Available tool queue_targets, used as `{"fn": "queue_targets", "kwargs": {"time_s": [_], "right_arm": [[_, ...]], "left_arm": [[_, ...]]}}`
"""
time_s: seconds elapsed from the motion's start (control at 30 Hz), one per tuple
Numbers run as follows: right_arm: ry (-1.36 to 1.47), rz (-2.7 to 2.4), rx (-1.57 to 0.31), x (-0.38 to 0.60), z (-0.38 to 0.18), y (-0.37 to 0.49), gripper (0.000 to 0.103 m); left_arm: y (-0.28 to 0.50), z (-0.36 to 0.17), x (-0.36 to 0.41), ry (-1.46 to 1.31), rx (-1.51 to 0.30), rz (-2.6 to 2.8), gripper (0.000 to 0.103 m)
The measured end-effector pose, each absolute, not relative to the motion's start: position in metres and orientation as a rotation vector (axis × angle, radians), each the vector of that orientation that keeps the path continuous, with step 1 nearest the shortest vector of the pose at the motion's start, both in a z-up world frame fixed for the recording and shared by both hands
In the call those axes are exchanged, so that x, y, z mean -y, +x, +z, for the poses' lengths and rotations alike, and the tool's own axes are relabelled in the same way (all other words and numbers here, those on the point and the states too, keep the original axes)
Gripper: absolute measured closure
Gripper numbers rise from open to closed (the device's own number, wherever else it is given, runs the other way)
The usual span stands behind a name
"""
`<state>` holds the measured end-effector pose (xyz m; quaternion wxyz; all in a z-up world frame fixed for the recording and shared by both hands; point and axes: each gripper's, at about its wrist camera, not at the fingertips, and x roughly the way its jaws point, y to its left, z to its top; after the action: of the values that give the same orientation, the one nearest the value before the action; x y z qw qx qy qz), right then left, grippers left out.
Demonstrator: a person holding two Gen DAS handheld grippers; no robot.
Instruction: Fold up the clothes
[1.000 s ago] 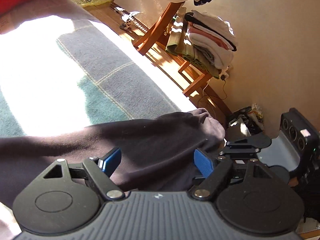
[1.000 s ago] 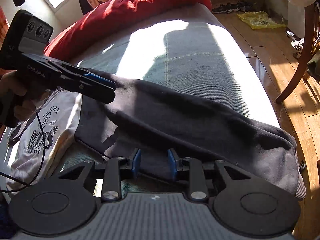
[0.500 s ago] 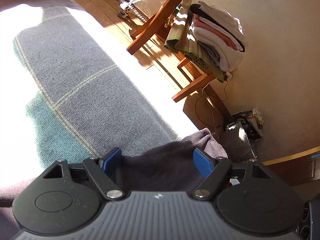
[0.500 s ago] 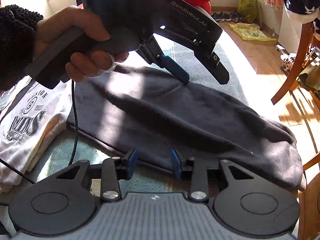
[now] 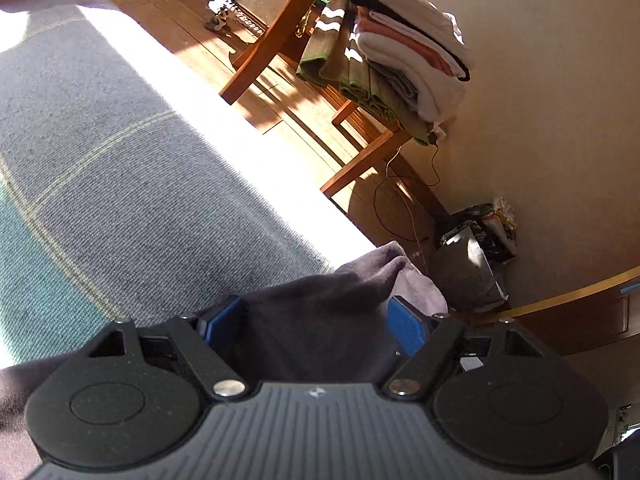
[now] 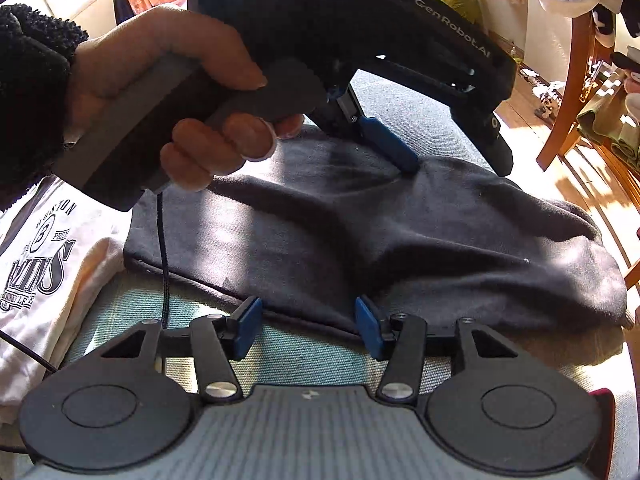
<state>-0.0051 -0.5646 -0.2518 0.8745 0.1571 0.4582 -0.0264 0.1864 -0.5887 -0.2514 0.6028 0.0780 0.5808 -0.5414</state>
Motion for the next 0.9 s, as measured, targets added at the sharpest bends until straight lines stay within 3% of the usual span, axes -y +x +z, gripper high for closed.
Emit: {"fn": "queue_targets", "kwargs": {"time_s": [0.07,0.17,0.23,0.33,0.57,0.77,0.9], "right_arm": [[0.321,-0.062,-0.913,0.567,-0.242,-0.002,0.046],[0.244,-0.148,-0.859,0.575,-0.238,0.008,0.037],[0.265,-0.251,-0.959,0.59,-0.254,0.011,0.037],[0.372,-0.279,-0.936,0.603,-0.258,-0.019,0.036],[0.271,-0.3,-0.898,0.585,-0.237,-0.008,0.035],[0.334,-0.257,-0.932,0.581,-0.262,0.001,0.023],[0.336,-0.248,-0.92,0.577,-0.265,-0.011,0.015]], "left_arm": [[0.188,-0.248,0.591,0.201,-1.349,-1.26,0.025],[0.189,-0.249,0.59,0.222,-1.345,-1.256,0.025],[0.188,-0.251,0.589,0.22,-1.34,-1.252,0.025],[0.188,-0.252,0.592,0.223,-1.321,-1.249,0.025],[0.188,-0.236,0.603,0.222,-1.333,-1.252,0.026],[0.165,-0.231,0.62,0.208,-1.444,-1.431,0.025],[0.15,-0.259,0.639,0.301,-1.449,-1.395,0.027]]}}
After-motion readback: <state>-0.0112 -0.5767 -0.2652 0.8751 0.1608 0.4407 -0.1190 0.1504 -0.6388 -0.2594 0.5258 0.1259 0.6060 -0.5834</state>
